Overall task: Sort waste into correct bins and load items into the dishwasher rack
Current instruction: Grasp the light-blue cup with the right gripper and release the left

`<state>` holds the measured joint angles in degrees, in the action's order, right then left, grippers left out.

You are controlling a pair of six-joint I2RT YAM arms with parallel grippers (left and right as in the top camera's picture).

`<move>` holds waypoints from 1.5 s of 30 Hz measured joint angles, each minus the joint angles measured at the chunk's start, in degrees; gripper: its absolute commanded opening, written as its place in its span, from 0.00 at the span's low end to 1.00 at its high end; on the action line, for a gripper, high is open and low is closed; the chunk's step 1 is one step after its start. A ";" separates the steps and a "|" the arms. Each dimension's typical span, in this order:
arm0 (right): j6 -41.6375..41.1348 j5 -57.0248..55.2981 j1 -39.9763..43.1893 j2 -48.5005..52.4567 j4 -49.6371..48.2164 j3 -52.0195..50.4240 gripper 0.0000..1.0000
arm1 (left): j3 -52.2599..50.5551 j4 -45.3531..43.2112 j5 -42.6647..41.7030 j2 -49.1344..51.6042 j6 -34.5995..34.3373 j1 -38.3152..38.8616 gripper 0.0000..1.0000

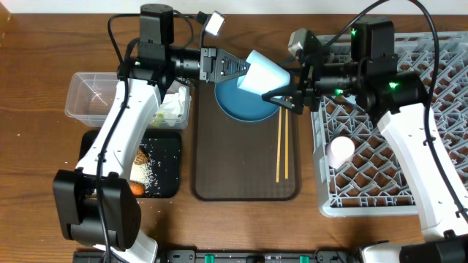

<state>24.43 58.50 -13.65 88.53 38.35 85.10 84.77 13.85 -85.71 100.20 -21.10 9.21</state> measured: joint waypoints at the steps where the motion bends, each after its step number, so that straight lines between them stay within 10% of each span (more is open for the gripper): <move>1: -0.02 -0.04 -0.22 0.07 0.04 0.00 0.69 | 0.00 -0.35 -0.02 0.00 -0.09 0.00 0.06; 13: -0.26 3.17 -0.26 2.93 -1.88 -0.15 0.61 | 0.00 -2.14 0.90 0.00 -0.33 -0.17 0.06; 19: -1.20 3.65 -0.26 2.93 -2.19 -0.17 0.36 | 0.00 -2.21 0.74 0.00 -0.33 -0.20 0.07; 45: -5.20 4.02 -0.09 2.67 -5.92 -0.66 0.32 | -2.27 -2.54 0.79 0.00 -0.31 -0.13 0.06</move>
<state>19.22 62.52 -13.74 91.20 32.42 84.44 82.50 11.31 -84.93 100.20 -21.41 9.08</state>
